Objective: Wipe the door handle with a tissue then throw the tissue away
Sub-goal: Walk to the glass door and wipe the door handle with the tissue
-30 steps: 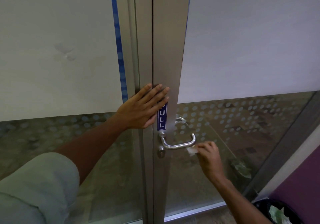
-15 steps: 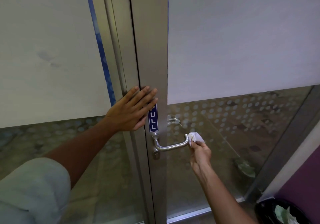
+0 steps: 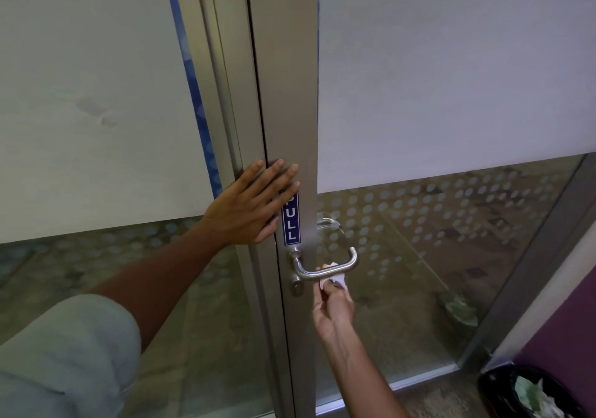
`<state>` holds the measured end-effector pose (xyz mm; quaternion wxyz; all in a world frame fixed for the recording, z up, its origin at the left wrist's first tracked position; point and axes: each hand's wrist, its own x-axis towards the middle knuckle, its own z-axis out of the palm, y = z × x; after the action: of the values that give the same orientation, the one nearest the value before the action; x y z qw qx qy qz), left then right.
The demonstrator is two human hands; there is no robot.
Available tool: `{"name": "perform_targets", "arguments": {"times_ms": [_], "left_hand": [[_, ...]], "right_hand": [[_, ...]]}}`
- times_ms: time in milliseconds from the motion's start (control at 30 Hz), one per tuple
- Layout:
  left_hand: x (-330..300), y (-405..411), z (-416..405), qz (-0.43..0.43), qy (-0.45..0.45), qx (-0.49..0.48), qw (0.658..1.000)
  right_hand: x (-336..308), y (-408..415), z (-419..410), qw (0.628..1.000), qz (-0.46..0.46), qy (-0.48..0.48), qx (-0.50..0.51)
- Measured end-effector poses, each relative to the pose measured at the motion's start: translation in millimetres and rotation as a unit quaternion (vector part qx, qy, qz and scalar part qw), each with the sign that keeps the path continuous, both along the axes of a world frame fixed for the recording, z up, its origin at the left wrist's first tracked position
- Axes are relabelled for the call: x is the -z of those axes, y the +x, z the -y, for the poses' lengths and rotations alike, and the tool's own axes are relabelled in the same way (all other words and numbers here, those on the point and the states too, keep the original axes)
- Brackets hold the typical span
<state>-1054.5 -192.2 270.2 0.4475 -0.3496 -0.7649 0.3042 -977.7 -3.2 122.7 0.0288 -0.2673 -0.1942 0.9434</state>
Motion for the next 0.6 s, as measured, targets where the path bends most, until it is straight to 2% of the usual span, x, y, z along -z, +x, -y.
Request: {"name": "perform_targets", "arguments": {"times_ms": [300, 433, 600], "left_hand": [[-1.9, 2.4, 0.6, 0.013, 0.000, 0.005, 1.000], [-2.0, 2.8, 1.0, 0.018, -0.004, 0.002, 1.000], [-0.5, 1.6, 3.1, 0.007, -0.011, 0.002, 1.000]], "right_hand": [[-3.1, -10.6, 53.8, 0.996, 0.058, 0.045, 0.057], [-7.9, -16.4, 64.9, 0.996, 0.041, 0.022, 0.078], [-15.8, -15.7, 60.4, 0.998, 0.055, 0.004, 0.038]]}}
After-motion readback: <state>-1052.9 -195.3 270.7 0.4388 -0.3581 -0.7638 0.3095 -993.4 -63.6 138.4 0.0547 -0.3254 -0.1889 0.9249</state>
